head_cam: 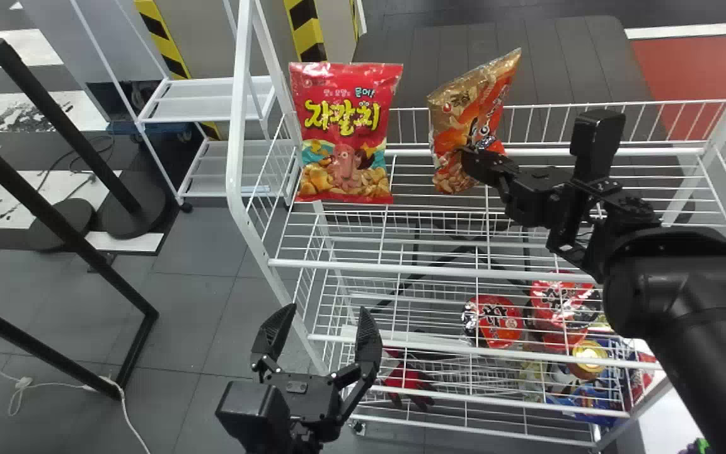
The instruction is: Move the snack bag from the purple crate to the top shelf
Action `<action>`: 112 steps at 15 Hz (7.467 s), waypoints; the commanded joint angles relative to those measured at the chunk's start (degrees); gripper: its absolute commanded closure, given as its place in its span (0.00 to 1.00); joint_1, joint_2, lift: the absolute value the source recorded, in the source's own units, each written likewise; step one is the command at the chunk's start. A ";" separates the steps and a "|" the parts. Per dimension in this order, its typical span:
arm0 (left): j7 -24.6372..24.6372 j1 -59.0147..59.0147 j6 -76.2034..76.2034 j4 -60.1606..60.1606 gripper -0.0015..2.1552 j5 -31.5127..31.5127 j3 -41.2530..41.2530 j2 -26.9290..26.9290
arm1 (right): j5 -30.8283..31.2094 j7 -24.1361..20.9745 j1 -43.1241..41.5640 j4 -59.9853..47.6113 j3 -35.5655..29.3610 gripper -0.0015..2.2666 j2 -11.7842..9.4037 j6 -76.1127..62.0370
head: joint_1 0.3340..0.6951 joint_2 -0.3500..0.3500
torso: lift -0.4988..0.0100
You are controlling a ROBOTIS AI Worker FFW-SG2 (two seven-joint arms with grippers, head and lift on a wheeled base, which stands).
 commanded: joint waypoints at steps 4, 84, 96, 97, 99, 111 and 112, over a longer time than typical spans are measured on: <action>-0.09 0.07 -0.25 0.09 0.04 -0.04 0.17 0.06 | -0.84 -1.16 -0.93 2.44 1.31 0.50 0.05 -4.15 | 1.00 0.74 | 0.98; 11.25 -59.43 2.04 53.96 0.10 15.43 -27.96 -13.63 | -2.95 6.49 66.04 -30.69 -31.03 0.04 -5.10 -47.92 | 1.00 0.00 | 0.98; 10.55 -58.90 3.44 53.52 0.46 12.97 -28.40 -13.63 | -2.42 6.40 63.14 -27.71 -29.71 0.04 -5.19 -48.27 | 1.00 0.00 | 0.98; 10.90 -58.81 3.27 53.35 0.46 12.26 -28.31 -13.63 | -2.33 6.49 62.79 -27.44 -29.54 0.04 -5.19 -48.27 | 1.00 0.00 | 0.98; 10.99 -57.85 3.44 52.47 0.46 12.18 -28.22 -13.63 | -2.33 6.40 62.35 -26.83 -29.27 0.04 -5.27 -48.27 | 1.00 0.00 | 0.98; 10.55 -56.35 8.01 47.99 0.46 3.65 -22.42 -13.63 | -1.81 6.31 60.86 -24.98 -29.10 0.04 -5.45 -48.27 | 1.00 0.00 | 0.98; 10.46 -56.35 8.01 47.99 0.46 3.74 -21.81 -13.63 | -1.63 6.31 60.77 -24.89 -29.01 0.04 -5.45 -48.27 | 1.00 0.00 | 0.98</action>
